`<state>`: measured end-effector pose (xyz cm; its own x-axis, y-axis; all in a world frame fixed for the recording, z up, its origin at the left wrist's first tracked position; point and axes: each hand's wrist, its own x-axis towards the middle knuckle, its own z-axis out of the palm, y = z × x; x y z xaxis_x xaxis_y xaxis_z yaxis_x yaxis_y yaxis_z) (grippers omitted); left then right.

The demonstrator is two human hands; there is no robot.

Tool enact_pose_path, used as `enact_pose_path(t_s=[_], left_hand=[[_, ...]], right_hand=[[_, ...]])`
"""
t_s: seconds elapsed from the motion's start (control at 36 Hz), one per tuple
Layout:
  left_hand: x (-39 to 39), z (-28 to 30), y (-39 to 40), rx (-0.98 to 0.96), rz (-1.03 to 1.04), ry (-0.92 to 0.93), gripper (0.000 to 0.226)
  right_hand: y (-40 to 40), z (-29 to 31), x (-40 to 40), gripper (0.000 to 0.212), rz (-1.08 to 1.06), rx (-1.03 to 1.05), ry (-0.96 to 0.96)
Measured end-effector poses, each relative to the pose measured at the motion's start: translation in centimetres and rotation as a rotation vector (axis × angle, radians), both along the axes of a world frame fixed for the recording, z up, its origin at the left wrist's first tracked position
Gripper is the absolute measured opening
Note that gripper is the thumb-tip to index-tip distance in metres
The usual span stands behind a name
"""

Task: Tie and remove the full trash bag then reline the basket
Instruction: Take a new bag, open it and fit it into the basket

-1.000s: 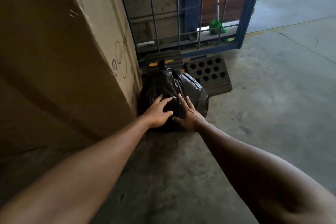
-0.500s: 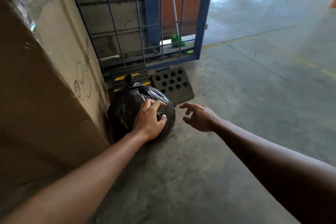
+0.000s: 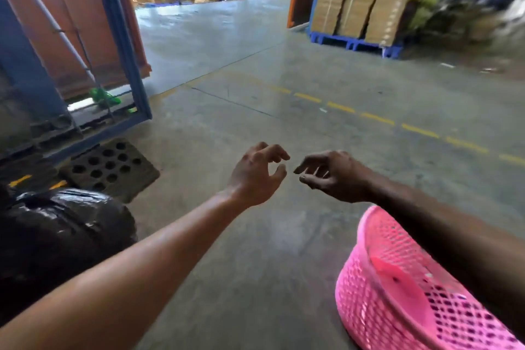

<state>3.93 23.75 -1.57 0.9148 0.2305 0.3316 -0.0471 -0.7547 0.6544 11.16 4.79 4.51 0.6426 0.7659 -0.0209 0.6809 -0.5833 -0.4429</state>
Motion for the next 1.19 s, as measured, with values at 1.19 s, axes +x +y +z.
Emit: enact_pose_path(t_s=[1.19], left_hand=[[-3.2, -10.1, -42.7, 0.346, -0.566, 0.254, 0.028]], right_hand=[[-52.1, -38.7, -11.5, 0.082, -1.992, 1.032, 1.018]])
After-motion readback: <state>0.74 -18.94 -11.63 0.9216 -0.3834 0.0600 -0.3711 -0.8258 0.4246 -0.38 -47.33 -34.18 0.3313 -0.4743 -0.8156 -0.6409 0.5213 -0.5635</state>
